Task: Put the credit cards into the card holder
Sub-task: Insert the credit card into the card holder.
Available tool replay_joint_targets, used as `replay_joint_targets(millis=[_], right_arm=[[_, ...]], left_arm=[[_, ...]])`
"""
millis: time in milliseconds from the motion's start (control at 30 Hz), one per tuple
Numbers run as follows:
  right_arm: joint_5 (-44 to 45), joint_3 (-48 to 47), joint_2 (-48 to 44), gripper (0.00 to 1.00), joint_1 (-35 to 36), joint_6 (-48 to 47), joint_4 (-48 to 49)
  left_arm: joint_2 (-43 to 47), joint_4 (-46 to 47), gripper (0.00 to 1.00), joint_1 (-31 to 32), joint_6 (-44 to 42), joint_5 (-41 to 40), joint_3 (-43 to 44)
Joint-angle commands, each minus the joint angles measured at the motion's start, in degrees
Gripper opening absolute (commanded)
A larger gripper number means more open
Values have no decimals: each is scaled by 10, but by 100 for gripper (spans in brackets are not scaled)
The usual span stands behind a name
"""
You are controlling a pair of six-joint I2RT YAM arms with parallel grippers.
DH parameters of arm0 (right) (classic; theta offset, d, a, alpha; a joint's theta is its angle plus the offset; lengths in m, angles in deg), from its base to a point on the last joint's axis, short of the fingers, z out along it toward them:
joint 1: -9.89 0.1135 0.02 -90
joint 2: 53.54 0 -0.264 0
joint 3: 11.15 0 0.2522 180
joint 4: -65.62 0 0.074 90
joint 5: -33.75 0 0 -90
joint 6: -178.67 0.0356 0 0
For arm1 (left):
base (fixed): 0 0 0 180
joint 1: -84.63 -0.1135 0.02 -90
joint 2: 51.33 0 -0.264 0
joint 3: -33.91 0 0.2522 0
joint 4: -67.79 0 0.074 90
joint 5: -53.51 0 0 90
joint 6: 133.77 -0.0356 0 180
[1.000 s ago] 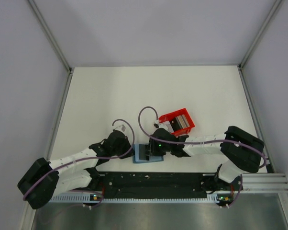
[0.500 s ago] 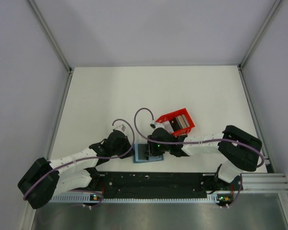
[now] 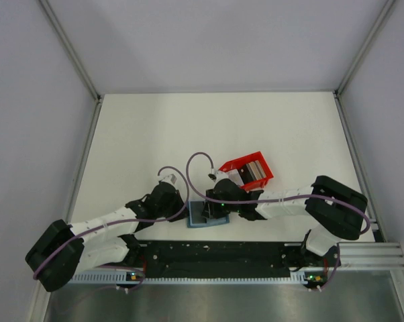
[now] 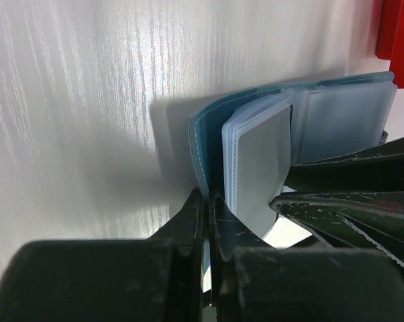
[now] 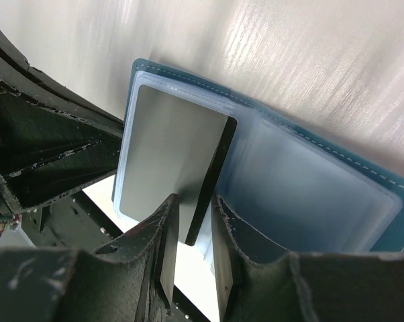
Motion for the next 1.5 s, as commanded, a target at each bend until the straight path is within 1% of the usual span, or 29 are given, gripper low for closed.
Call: replay_joint_targets(millis=[0, 100, 333, 433, 467, 500, 533, 600, 733, 833, 900, 1100, 1333, 1467], right_arm=[[-38, 5, -1, 25, 0, 8, 68], [-47, 3, 3, 24, 0, 12, 72], [-58, 1, 7, 18, 0, 39, 70], [-66, 3, 6, 12, -3, 52, 74], [-65, 0, 5, 12, -4, 55, 68], [-62, -3, 4, 13, -4, 55, 54], [-57, -8, 2, 17, -3, 54, 43], [-44, -9, -6, 18, -4, 52, 25], [11, -10, -55, 26, -10, 30, -37], [30, -11, -82, 31, -24, 20, -60], [27, -12, -85, 32, -32, 21, -60], [-10, -22, -41, 33, -33, 48, -47], [-46, -23, 16, 33, -33, 61, 6], [-64, -25, 33, 33, -33, 69, 30]], left_arm=[[-20, -57, 0, 0, -18, -25, -14], [-20, -58, 0, 0, -17, -25, -14], [-19, -59, 0, 0, -16, -25, -14], [-19, -59, 0, 0, -18, -25, -14], [-19, -59, 0, 0, -18, -25, -14], [-20, -58, 0, 0, -18, -25, -14], [-19, -60, 0, 0, -18, -25, -14], [-19, -61, 0, 0, -17, -26, -14], [-13, -66, 0, 0, -16, -28, -13], [-14, -65, 0, 0, -16, -28, -13], [-16, -64, 0, 0, -18, -30, -12], [-17, -65, 0, 0, -20, -30, -6], [-17, -66, 0, 0, -20, -30, -6], [-16, -67, 0, 0, -20, -31, -6]])
